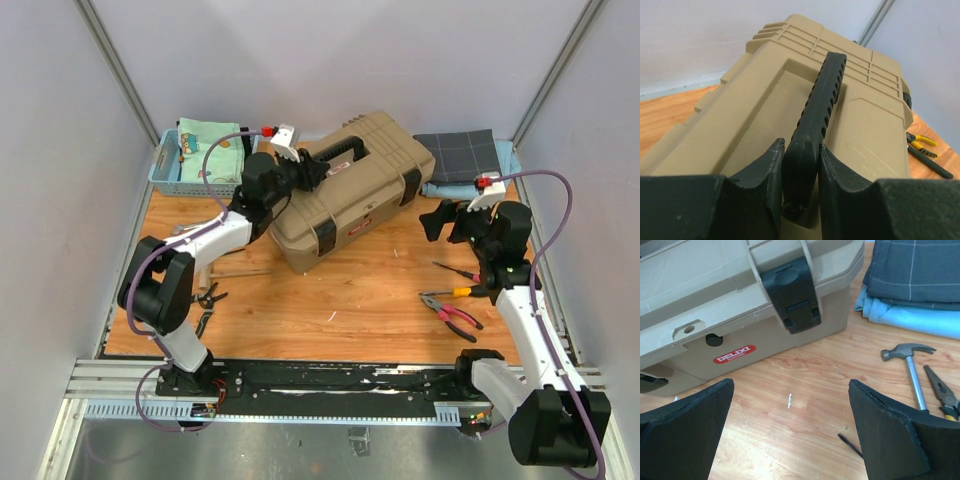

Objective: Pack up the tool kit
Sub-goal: Move the toolbox to the center of the board.

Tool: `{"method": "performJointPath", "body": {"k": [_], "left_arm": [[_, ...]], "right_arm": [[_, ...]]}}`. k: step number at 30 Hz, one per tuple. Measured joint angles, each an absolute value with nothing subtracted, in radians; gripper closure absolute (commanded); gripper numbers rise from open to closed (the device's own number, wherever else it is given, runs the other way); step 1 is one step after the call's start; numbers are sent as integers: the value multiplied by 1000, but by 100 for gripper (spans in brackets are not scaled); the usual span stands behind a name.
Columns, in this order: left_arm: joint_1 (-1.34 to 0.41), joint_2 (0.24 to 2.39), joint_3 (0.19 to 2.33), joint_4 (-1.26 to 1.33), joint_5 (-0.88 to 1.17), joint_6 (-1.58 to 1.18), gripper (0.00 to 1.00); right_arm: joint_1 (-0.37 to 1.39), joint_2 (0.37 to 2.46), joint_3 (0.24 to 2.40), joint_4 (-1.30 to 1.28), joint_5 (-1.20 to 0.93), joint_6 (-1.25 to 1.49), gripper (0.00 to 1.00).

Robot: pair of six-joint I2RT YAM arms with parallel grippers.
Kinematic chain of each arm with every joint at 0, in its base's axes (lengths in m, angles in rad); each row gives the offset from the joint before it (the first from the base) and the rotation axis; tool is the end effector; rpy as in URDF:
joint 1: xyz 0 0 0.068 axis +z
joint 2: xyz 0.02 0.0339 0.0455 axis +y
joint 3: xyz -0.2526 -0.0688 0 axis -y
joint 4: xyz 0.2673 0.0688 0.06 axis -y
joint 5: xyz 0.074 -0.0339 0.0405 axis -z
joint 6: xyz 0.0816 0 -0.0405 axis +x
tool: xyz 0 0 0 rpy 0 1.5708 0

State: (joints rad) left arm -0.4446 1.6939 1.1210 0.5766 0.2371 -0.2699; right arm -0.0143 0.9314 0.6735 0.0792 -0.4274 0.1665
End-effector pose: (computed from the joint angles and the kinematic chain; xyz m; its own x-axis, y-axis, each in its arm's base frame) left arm 0.4084 -0.2158 0.2703 -0.1648 -0.2086 -0.9640 0.6082 0.7480 -0.2658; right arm 0.2894 0.0297 0.2797 -0.2407 0.1543 -0.9583 -0.3599 0.9027 0.2358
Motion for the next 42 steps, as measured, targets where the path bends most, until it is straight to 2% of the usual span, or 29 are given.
{"method": "performJointPath", "body": {"k": [9,10,15,16,19,23,25,31,36,42], "left_arm": [[-507,1566,1019,503,-39,-369,99],[-507,1544,1003,492,-65,-376,95],[-505,1445,937,434,-183,-392,36],[-505,1426,929,422,-203,-395,29],[-498,1363,921,400,-235,-387,21],[-495,1290,930,387,-242,-334,20],[-495,1271,958,367,-234,-290,22],[-512,1292,1120,279,-106,-174,24],[-618,1470,1367,167,-56,-51,25],[-688,1761,1626,-29,-109,43,25]], "right_arm": [[-12,926,666,48,-449,192,1],[-12,926,662,48,-450,195,1],[-6,926,653,47,-454,210,2],[-4,925,652,47,-454,212,2],[3,913,642,45,-454,215,2],[19,895,634,43,-456,216,1],[21,892,631,43,-456,216,2],[21,910,625,51,-456,224,1],[21,964,625,71,-456,236,1],[21,1001,626,75,-455,233,1]]}}
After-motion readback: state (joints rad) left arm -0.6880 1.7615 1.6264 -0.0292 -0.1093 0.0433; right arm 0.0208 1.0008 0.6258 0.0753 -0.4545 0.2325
